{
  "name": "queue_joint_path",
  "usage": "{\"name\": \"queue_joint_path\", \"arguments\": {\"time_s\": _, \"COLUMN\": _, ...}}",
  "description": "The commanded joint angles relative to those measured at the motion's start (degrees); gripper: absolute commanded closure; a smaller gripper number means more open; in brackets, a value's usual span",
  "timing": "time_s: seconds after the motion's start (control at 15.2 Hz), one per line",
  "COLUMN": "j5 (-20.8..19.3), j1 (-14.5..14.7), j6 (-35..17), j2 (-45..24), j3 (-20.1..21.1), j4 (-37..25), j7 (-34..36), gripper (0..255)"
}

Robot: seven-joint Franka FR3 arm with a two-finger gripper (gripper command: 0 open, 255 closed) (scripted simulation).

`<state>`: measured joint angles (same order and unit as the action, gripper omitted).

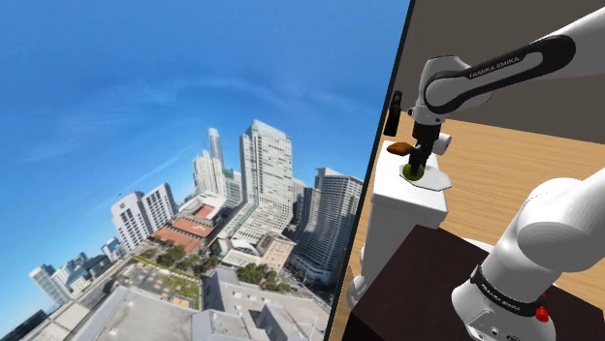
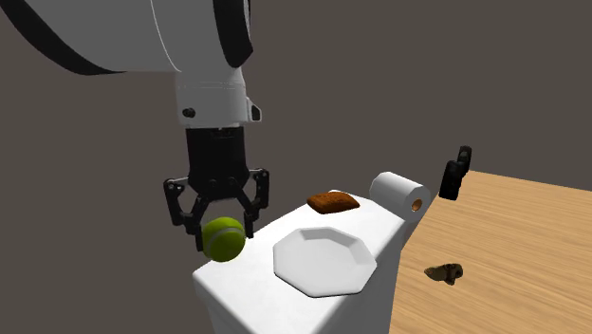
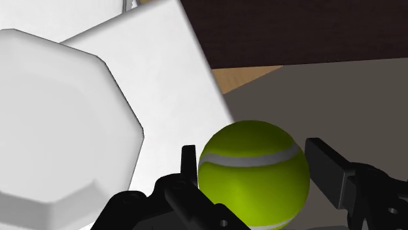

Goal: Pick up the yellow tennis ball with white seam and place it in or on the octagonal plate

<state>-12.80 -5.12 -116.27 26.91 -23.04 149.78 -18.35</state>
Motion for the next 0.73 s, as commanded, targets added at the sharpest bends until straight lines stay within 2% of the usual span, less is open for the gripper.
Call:
{"name": "queue_joint_path", "arguments": {"time_s": 0.0, "j5": -0.3, "j1": -0.5, "j6": 0.5, "j2": -0.8, "j3": -1.0, "j4": -1.4, "j7": -1.5, "gripper": 255}}
{"name": "queue_joint_path", "arguments": {"time_s": 0.33, "j5": -0.8, "j1": -2.0, "j6": -0.1, "j2": -7.2, "j3": -6.7, "j4": -7.8, "j7": -9.2, "gripper": 255}}
{"name": "queue_joint_path", "arguments": {"time_s": 0.66, "j5": 1.3, "j1": -2.9, "j6": -0.5, "j2": -15.1, "j3": -12.2, "j4": -15.6, "j7": -17.7, "gripper": 255}}
